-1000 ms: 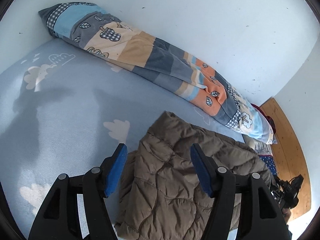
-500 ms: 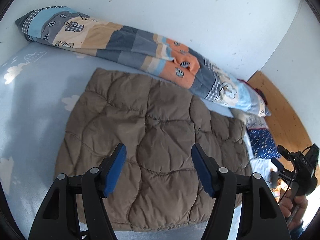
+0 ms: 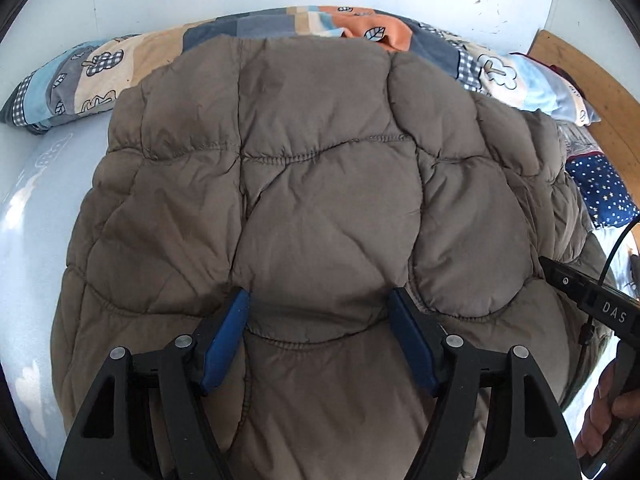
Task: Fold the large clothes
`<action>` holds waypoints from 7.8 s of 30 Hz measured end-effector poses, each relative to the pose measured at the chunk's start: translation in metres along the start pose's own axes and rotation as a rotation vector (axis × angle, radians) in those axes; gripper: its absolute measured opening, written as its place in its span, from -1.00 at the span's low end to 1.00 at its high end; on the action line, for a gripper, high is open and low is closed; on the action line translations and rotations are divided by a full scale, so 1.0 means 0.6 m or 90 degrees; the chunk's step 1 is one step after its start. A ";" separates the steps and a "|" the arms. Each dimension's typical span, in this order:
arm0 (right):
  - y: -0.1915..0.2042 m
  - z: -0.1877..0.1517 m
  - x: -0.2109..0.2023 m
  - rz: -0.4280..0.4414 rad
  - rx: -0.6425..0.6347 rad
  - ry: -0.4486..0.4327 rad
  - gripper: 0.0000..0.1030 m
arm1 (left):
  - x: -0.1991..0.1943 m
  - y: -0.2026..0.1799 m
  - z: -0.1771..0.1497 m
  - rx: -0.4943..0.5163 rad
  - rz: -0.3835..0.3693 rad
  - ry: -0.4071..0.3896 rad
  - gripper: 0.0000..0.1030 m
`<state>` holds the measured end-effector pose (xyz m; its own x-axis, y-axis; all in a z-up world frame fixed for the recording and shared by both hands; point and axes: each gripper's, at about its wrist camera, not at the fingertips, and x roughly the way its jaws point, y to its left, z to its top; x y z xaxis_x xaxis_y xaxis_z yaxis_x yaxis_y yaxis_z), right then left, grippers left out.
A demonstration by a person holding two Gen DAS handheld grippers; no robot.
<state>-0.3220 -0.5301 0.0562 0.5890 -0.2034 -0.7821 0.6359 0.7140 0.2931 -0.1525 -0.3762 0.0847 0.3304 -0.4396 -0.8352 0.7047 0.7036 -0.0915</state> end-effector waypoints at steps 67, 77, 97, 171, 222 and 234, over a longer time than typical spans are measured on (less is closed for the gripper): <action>0.051 -0.058 -0.113 0.030 -0.079 -0.002 0.10 | -0.119 0.102 -0.077 -0.059 0.076 -0.065 0.48; -0.022 -0.032 -0.069 -0.027 -0.016 0.044 0.10 | -0.069 0.128 -0.071 -0.066 0.118 -0.015 0.48; -0.013 -0.044 -0.077 -0.005 -0.024 0.023 0.23 | -0.095 0.095 -0.074 0.038 0.180 -0.082 0.48; -0.307 -0.028 -0.060 0.090 0.197 0.019 -0.12 | -0.008 0.363 -0.031 -0.209 -0.076 0.062 -0.08; -0.237 0.000 0.080 0.199 0.107 0.081 0.68 | 0.090 0.330 -0.006 -0.124 -0.224 0.117 -0.01; -0.113 0.008 0.021 0.046 -0.094 0.017 -0.32 | 0.037 0.237 0.014 -0.011 -0.094 0.083 -0.55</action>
<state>-0.3553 -0.5844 0.0288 0.6156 -0.1321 -0.7769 0.5113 0.8172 0.2662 -0.0397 -0.2908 0.0574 0.1391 -0.4627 -0.8755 0.7286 0.6466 -0.2260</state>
